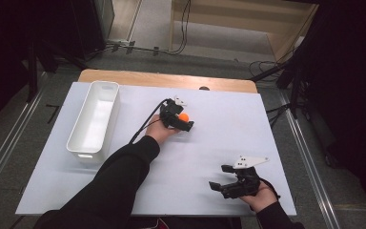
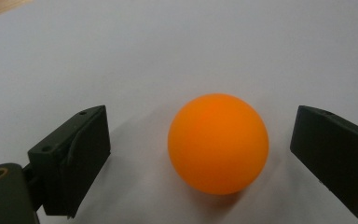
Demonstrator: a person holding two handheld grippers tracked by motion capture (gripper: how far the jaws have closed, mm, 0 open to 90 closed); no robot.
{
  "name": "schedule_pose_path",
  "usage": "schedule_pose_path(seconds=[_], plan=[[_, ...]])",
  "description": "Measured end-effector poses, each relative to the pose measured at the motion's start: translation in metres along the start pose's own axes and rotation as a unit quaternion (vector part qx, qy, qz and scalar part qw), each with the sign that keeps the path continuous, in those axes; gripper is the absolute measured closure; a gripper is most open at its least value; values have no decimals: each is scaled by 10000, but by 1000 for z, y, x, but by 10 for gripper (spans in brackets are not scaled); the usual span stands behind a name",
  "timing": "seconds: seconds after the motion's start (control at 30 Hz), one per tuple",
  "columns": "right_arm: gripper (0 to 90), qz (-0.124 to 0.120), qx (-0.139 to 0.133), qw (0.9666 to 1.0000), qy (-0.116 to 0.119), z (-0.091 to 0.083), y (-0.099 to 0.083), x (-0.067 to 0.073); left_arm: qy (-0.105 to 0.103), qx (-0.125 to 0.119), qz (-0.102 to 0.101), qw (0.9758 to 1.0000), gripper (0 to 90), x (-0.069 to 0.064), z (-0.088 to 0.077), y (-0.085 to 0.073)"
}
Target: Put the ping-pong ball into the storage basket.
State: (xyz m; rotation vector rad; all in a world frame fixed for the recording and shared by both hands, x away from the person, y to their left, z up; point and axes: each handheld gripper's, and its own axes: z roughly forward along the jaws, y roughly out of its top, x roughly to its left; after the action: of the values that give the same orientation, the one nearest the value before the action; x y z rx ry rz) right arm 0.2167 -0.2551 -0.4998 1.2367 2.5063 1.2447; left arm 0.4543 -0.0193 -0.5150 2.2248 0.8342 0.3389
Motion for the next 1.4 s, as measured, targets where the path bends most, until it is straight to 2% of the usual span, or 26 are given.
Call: schedule_pose_path(seconds=[0.2, 0.27, 0.33, 0.37, 1.13, 1.17, 1.23, 1.27, 1.33, 1.4], plan=[[129, -5, 20, 10000, 6, 0, 0, 0, 58, 31, -7, 10000, 61, -1, 1, 0], [129, -9, 20, 10000, -1, 0, 0, 0, 113, 52, 21, 9999, 107, -2, 1, 0], [129, -9, 20, 10000, -1, 0, 0, 0, 188, 96, 100, 9997, 109, -4, 2, 0], [129, -11, 19, 10000, 3, 0, 0, 0, 178, 59, 141, 9997, 132, -5, 2, 0], [129, -9, 8, 10000, -26, 0, -1, 0, 153, 12, 180, 9997, 199, -6, 0, -2], [129, -5, 8, 10000, -28, 0, -1, 0, 156, -5, 175, 9997, 213, -6, -1, -2], [129, -7, 17, 10000, -33, 0, -1, 0, 119, -71, 253, 9996, 323, -7, -2, -3], [129, -10, 21, 10000, -37, 1, -1, 0, 93, -102, 327, 9994, 323, -9, -2, -4], [129, -7, 17, 10000, -36, 1, -1, 0, 25, -131, 445, 9989, 418, -11, -4, -5], [129, 0, 19, 10000, -41, 1, -1, 0, 9, -126, 373, 9992, 436, -10, -4, -5]])
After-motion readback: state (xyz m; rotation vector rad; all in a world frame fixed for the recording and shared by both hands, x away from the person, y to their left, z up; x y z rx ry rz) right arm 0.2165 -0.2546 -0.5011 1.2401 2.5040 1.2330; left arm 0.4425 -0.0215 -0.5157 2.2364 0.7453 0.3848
